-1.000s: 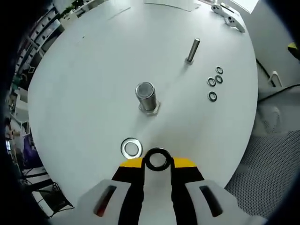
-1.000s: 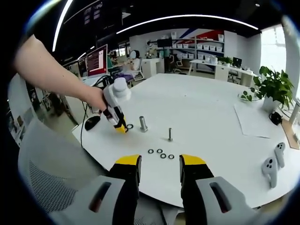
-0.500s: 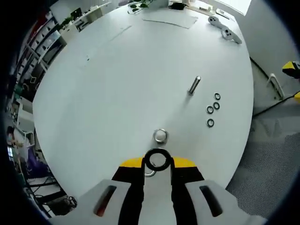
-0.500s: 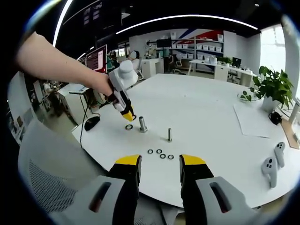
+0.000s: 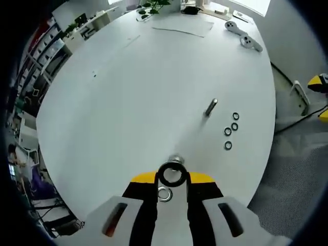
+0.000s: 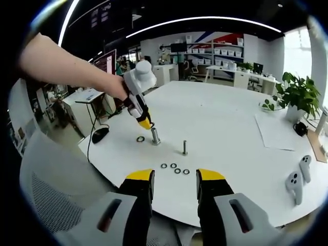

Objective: Place the washer onto the threaded stud by aligning its center hole with the stud, sliding it down to the base, and recovering from edge contact or off-axis alignment until the washer reaches the visible bottom stop.

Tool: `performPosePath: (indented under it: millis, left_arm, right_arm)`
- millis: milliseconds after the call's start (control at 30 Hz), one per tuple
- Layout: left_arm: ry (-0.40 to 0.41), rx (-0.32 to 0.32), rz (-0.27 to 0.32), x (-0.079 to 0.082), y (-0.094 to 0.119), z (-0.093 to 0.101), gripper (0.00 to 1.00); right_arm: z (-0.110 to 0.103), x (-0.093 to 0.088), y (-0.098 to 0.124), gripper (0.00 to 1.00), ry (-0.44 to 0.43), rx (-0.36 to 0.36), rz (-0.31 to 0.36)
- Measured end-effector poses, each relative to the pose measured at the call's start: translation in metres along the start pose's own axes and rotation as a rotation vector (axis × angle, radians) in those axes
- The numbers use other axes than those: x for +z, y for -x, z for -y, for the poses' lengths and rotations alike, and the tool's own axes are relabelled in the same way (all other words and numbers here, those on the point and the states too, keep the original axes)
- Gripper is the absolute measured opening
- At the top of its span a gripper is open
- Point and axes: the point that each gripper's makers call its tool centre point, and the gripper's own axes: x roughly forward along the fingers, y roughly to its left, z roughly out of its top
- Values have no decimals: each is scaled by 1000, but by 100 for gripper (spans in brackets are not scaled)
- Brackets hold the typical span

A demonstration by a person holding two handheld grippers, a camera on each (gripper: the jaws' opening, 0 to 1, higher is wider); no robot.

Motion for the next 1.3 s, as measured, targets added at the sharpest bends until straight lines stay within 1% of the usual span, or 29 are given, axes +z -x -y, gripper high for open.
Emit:
performPosePath:
  millis: [300, 500, 633, 900, 967, 1100, 1167, 1300]
  left_arm:
    - [-21, -7, -16, 6, -4, 1, 18]
    - [-41, -16, -29, 8, -8, 4, 18]
    - [-45, -20, -34, 9, -11, 2, 18]
    - [-63, -27, -48, 11, -12, 4, 18]
    - [-66, -35, -55, 10, -13, 6, 18]
    - [-91, -26, -62, 9, -14, 6, 19]
    - [-104, -25, -81, 5, -15, 5, 19]
    - [-110, -22, -83, 4, -18, 4, 18]
  right_arm:
    - [0, 0, 0, 35, 5, -1, -3]
    - [2, 0, 0, 35, 1, -6, -2]
    - [2, 0, 0, 35, 2, -7, -3]
    - [3, 0, 1, 35, -2, -14, 1]
    - [4, 1, 1, 35, -3, -14, 4]
    - [3, 0, 0, 35, -3, -13, 1]
    - [4, 0, 1, 35, -5, -16, 2]
    - [3, 0, 0, 35, -4, -14, 2]
